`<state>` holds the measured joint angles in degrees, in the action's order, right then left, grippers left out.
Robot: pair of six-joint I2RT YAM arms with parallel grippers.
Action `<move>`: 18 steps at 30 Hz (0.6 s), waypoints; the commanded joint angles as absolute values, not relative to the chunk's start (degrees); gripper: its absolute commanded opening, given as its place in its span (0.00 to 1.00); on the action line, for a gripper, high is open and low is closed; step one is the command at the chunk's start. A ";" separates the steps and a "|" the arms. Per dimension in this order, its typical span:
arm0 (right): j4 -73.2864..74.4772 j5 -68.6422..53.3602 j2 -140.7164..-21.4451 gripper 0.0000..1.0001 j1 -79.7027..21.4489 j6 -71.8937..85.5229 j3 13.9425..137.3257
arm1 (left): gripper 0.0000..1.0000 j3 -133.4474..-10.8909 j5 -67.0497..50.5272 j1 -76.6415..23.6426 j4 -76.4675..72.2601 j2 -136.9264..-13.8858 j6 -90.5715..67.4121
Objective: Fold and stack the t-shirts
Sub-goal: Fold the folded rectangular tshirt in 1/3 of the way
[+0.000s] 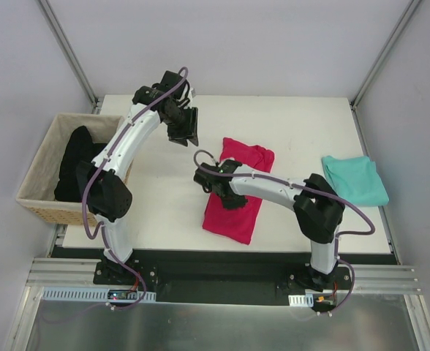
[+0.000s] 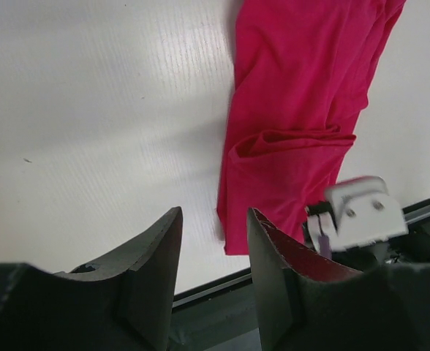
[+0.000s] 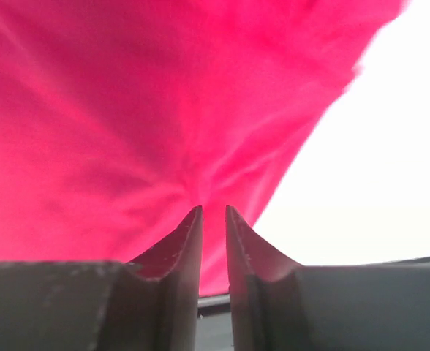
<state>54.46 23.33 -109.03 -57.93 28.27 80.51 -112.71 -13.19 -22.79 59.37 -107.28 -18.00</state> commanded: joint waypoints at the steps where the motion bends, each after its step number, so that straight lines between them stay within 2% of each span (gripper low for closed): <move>1: 68.97 38.22 -103.27 0.24 -57.48 29.36 94.81 | 0.40 -116.01 -14.68 -22.32 59.50 -108.37 -15.47; 4: 69.96 40.61 -104.06 0.31 -54.16 24.80 105.00 | 0.40 -116.54 -14.15 -22.32 59.50 -107.84 -15.03; 6: 68.74 40.25 -105.29 0.31 -51.87 21.38 106.95 | 0.41 -116.54 -13.27 -22.24 59.41 -107.32 -14.68; 9: 66.63 38.50 -108.54 0.22 -46.95 18.12 108.63 | 0.41 -116.19 -12.13 -22.06 59.50 -106.44 -13.98; 10: 66.10 37.80 -109.50 0.12 -44.58 17.58 108.98 | 0.40 -116.02 -11.78 -21.97 59.50 -106.26 -13.80; 13: 63.73 34.90 -112.32 0.03 -41.15 14.78 110.39 | 0.41 -115.58 -10.81 -21.36 59.59 -105.38 -13.45; 18: 59.42 30.94 -117.84 0.01 -37.27 10.82 112.05 | 0.41 -116.19 -10.72 -20.66 59.59 -105.12 -13.71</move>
<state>62.11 34.72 -114.50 -38.72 15.90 108.90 -114.54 -12.14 -21.63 59.18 -108.31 -15.14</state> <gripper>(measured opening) 0.014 0.406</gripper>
